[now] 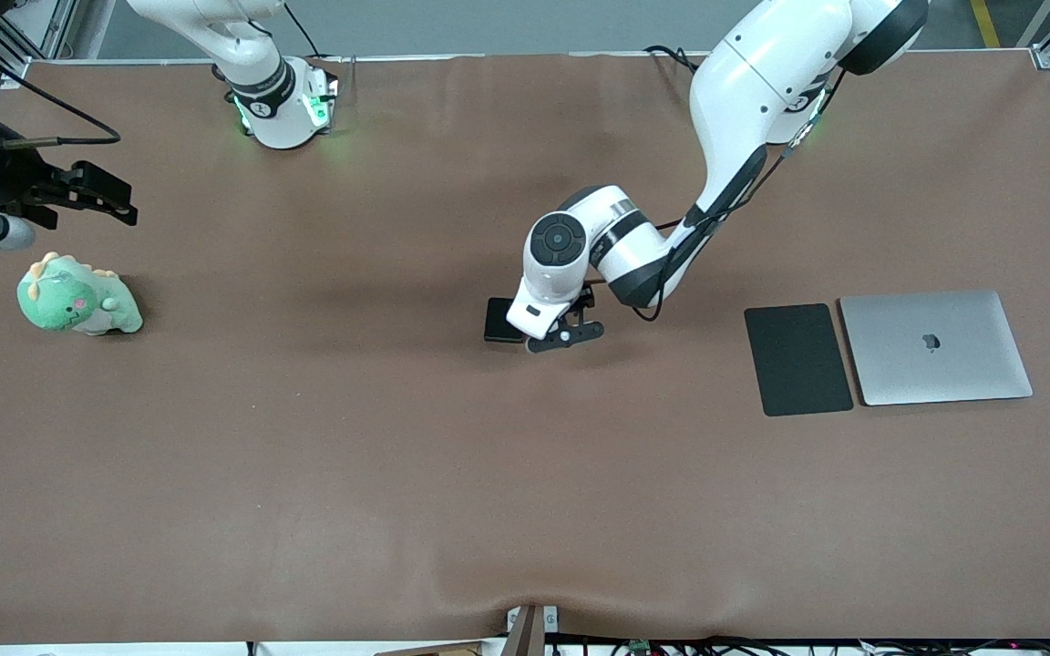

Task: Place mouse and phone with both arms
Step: 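Grasp the white mouse with the left gripper while the right gripper starts moving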

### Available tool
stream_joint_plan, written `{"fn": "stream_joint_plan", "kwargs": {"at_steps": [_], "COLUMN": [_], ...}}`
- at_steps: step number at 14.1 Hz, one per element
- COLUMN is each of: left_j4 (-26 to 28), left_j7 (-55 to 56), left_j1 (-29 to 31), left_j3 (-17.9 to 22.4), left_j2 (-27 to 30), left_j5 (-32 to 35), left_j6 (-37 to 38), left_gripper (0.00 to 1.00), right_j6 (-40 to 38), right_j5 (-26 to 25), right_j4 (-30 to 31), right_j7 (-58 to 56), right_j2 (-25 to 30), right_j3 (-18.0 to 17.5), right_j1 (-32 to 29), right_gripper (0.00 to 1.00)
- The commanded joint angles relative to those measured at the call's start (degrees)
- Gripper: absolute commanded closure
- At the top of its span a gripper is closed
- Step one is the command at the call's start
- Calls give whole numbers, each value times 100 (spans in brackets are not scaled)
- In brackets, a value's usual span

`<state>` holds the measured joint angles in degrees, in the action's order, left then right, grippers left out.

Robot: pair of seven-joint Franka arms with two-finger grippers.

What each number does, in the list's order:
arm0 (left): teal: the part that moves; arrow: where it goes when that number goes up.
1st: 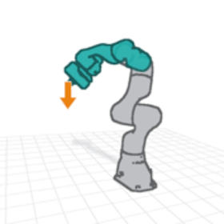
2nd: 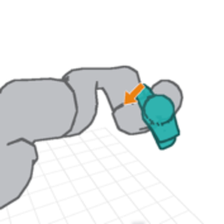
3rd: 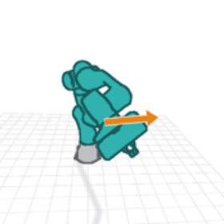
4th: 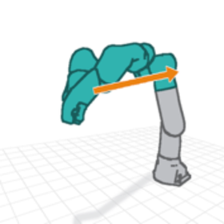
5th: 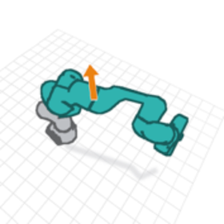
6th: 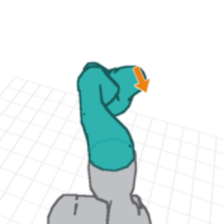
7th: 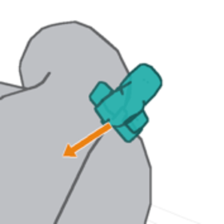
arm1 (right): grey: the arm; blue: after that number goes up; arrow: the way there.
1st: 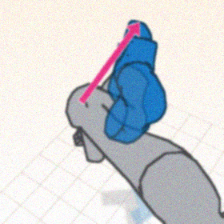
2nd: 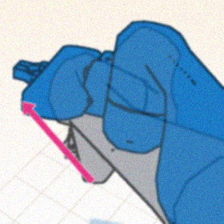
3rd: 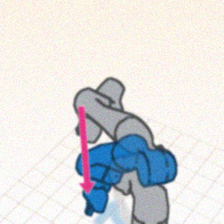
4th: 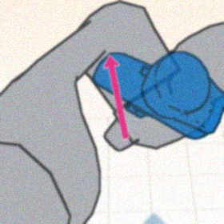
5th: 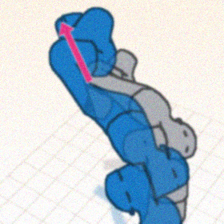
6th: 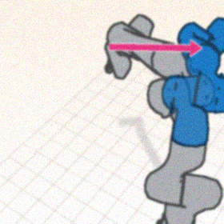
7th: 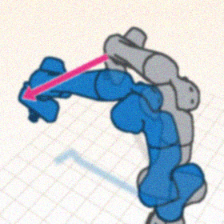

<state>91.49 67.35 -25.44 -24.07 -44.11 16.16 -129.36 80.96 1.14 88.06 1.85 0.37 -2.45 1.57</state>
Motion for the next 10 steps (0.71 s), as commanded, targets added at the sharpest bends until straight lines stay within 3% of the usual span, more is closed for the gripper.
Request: {"fn": "stream_joint_plan", "kwargs": {"at_steps": [1, 6, 10], "left_j4": [-62, 79, 62], "left_j7": [261, 288, 393], "left_j1": [-57, -101, -171], "left_j3": [52, 52, 52], "left_j2": [-124, -151, -256], "left_j5": [299, 388, 396], "left_j6": [-98, -98, -98], "left_gripper": [0, 0, 2], "right_j6": [33, 121, 297], "right_j5": [79, 79, 88], "right_j4": [1, -17, -43], "right_j7": [402, 983, 1246], "right_j2": [-19, -239, -424], "right_j3": [34, 34, 34], "right_j1": [290, 1098, 1397], "right_gripper": [0, 0, 0]}}
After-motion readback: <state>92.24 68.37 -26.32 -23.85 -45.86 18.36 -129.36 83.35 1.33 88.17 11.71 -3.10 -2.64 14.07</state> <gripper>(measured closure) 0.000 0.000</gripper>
